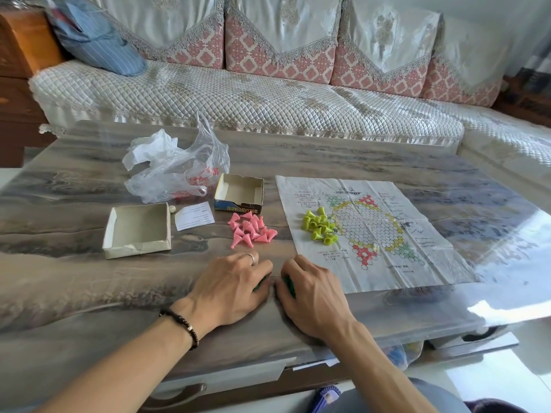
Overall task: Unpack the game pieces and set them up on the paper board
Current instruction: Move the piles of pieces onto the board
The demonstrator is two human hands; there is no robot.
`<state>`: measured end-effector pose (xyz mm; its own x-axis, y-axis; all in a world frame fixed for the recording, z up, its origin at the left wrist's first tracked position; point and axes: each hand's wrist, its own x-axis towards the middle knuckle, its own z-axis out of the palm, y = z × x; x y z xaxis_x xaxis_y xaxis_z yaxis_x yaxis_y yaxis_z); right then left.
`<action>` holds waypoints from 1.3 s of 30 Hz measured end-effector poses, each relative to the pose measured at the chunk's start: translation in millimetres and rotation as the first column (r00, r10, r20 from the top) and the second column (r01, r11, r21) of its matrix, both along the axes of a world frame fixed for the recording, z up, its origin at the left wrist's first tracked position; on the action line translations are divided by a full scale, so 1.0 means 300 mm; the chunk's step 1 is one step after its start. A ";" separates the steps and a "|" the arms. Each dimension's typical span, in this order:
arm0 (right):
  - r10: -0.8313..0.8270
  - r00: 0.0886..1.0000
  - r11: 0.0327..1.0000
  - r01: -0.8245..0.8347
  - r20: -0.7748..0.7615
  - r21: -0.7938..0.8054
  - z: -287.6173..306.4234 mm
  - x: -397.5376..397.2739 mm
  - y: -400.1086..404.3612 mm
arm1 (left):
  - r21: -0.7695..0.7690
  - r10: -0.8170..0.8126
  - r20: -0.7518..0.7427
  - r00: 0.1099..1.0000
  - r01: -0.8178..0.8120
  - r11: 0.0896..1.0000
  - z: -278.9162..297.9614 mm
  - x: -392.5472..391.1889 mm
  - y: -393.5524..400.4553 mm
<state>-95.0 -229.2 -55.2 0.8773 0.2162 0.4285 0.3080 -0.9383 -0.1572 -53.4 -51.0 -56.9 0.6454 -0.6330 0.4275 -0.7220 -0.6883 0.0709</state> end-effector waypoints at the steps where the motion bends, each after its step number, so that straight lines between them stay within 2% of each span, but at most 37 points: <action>1: -0.012 1.000 1.000 0.012 0.005 0.003 0.000 0.000 0.001 | -0.003 0.004 0.008 1.000 -0.004 1.000 -0.001 -0.001 -0.002; 9: -0.023 0.999 1.000 0.023 0.034 -0.014 -0.001 -0.004 0.002 | -0.029 0.045 0.051 0.998 -0.043 0.999 -0.006 -0.006 -0.013; 16: -0.005 0.998 1.000 0.007 0.069 -0.027 0.004 0.026 0.015 | -0.111 0.060 0.102 0.993 -0.048 0.993 -0.010 -0.007 -0.004; 23: -0.075 0.995 0.995 0.079 0.067 -0.061 0.004 0.040 0.028 | -0.179 0.110 0.057 0.992 -0.098 0.979 -0.021 0.018 -0.023; 27: -0.127 0.992 0.992 0.127 0.005 0.020 0.013 0.052 0.028 | -0.267 0.131 0.034 0.991 -0.117 0.956 -0.018 0.024 -0.027; 29: -0.171 0.985 0.978 0.173 -0.030 0.120 0.024 0.057 0.020 | -0.312 0.150 0.009 0.989 -0.140 0.940 -0.012 0.025 -0.023; 33: -0.242 0.965 0.891 0.261 -0.099 0.372 0.057 0.081 -0.021 | -0.355 0.189 -0.040 0.981 -0.191 0.915 -0.003 0.028 -0.030; 39: -0.325 0.938 0.791 0.339 -0.119 0.509 0.135 0.116 -0.205 | -0.438 0.106 -0.119 0.987 -0.148 0.887 0.071 0.055 -0.198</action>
